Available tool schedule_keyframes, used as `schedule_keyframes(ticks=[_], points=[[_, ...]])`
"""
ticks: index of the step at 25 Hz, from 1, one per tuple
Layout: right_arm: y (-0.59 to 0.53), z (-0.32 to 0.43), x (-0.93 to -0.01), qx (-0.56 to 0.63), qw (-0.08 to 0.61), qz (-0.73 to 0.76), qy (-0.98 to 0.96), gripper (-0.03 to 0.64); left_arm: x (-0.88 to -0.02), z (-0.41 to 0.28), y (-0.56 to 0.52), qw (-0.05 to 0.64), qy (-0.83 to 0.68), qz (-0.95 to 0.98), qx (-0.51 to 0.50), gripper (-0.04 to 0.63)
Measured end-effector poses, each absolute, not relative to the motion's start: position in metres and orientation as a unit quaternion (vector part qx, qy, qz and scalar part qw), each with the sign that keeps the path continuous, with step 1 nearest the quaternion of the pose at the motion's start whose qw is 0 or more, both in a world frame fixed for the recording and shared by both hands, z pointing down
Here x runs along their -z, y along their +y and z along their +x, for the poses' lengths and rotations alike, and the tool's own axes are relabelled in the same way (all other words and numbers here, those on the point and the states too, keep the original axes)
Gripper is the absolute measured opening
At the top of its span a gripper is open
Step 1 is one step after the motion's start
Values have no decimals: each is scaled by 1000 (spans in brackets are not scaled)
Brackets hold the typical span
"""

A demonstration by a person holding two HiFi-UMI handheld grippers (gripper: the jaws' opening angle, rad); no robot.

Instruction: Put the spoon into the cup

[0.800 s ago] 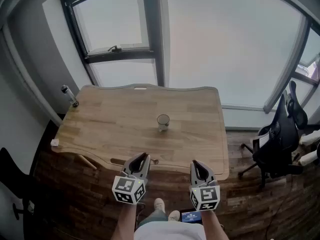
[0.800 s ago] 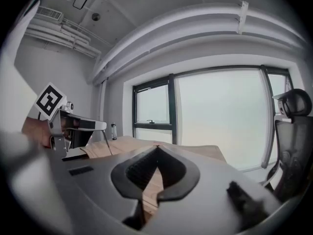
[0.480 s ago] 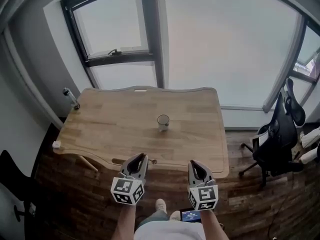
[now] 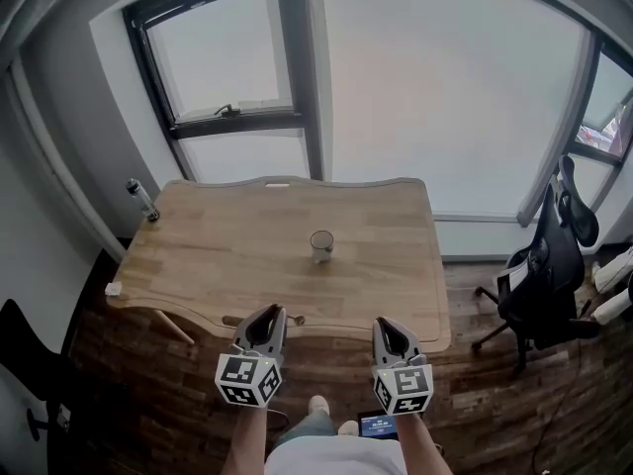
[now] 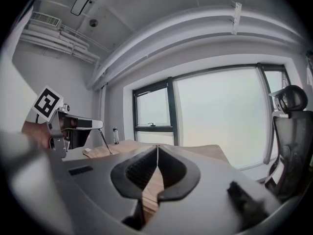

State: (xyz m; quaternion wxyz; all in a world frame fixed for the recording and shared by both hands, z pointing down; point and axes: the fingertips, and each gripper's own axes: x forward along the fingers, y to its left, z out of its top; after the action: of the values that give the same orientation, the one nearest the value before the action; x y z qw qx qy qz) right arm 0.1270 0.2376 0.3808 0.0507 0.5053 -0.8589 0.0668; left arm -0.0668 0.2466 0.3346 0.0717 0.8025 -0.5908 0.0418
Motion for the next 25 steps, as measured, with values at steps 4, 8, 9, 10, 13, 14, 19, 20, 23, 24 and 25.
schedule_keyframes(ticks=[4, 8, 9, 10, 13, 14, 19, 20, 23, 24, 25], points=[[236, 129, -381, -66, 51, 503, -860, 32, -332, -66, 243, 67, -595, 800, -37, 49], [228, 133, -384, -68, 54, 505, -859, 32, -336, -64, 238, 70, -596, 799, -38, 49], [225, 132, -384, -68, 54, 504, -859, 32, -337, -65, 236, 71, -597, 798, -38, 49], [222, 132, -384, -69, 53, 503, -860, 32, -338, -66, 233, 72, -599, 797, -38, 49], [213, 127, -386, -82, 47, 499, -862, 32, -339, -74, 223, 73, -607, 790, -36, 49], [209, 126, -388, -86, 46, 497, -862, 32, -340, -76, 220, 75, -610, 788, -35, 49], [179, 121, -396, -89, 53, 497, -862, 32, -347, -82, 190, 82, -610, 788, -32, 49], [172, 119, -398, -91, 55, 496, -862, 32, -349, -83, 183, 84, -608, 788, -34, 49], [144, 115, -405, -94, 63, 496, -861, 32, -358, -85, 155, 90, -605, 790, -34, 49], [133, 113, -407, -94, 65, 497, -860, 32, -359, -86, 143, 91, -604, 791, -33, 49], [122, 110, -409, -96, 68, 498, -859, 32, -360, -87, 131, 92, -601, 793, -33, 49]])
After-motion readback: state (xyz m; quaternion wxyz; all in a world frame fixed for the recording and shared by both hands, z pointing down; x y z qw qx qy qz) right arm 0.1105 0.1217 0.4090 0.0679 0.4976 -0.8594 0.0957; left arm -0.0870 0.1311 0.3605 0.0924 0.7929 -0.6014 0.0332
